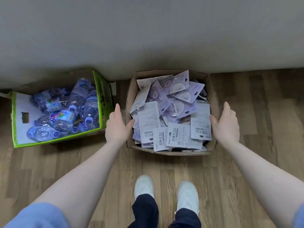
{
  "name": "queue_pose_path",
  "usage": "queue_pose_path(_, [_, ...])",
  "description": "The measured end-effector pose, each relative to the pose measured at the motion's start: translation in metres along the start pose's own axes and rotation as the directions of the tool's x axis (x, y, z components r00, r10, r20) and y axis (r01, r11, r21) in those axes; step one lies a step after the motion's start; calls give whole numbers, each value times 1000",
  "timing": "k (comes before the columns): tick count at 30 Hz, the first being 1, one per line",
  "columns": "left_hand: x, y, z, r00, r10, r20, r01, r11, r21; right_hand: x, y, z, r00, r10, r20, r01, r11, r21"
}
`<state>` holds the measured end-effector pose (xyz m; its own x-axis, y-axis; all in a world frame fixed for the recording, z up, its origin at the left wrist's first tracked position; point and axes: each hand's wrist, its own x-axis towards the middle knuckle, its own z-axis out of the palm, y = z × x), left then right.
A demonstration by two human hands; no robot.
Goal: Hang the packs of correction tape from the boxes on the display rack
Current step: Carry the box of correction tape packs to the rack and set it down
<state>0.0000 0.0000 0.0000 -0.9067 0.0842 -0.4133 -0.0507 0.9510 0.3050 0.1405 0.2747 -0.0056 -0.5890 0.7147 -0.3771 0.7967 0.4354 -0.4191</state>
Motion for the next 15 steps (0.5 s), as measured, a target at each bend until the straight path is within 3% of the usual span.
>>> queue_pose_path(7, [28, 2, 37, 997, -77, -8, 76, 991, -112, 25, 13, 36, 998, 55, -20, -53, 997, 57])
queue_pose_path(15, [46, -13, 56, 994, 8, -106, -20, 993, -113, 37, 32, 46, 994, 112, -18, -110, 990, 94])
